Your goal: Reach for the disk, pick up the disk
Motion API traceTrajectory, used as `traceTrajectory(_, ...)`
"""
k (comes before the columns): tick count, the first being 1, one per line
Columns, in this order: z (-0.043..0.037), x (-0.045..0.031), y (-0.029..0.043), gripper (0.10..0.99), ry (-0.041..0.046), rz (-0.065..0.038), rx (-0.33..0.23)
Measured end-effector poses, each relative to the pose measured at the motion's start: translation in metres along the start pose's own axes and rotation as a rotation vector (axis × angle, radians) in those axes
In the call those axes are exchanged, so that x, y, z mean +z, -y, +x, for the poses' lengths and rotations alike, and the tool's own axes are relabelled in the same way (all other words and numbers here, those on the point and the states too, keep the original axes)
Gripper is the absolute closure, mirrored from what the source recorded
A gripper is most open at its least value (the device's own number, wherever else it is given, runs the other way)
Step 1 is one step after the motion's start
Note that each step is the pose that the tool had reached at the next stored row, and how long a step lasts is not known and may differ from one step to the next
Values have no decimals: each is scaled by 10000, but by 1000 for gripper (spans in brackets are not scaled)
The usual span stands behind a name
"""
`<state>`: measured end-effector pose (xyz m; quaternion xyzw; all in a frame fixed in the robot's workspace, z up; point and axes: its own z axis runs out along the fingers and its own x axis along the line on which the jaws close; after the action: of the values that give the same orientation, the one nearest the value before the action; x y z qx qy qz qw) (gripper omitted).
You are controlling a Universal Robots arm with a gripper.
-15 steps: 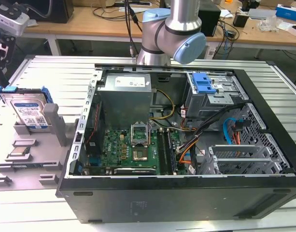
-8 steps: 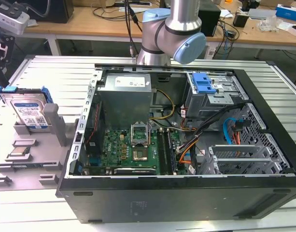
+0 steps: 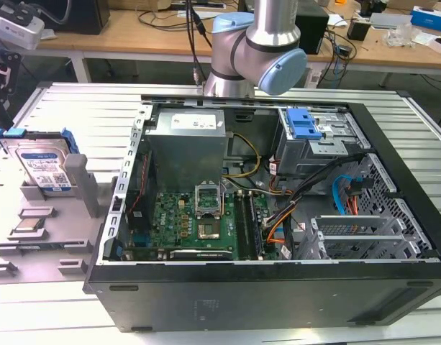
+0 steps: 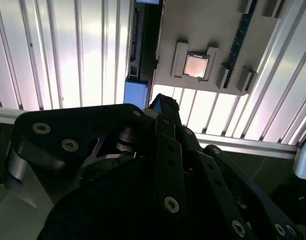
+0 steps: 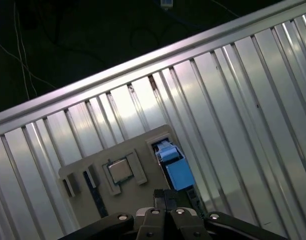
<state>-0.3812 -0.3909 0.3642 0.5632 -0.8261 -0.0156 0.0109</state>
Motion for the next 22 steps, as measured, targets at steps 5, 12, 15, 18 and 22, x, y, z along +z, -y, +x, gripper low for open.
traceTrajectory(5, 0, 0, 0, 980, -13, 0, -350)
traceTrajectory(12, 0, 0, 1, 980, -34, 0, -885)
traceTrajectory(15, 0, 0, 1, 980, -41, 1, -1064)
traceTrajectory(18, 0, 0, 1, 980, -48, 0, -1259)
traceTrajectory(22, 0, 0, 0, 980, -60, 0, -1552)
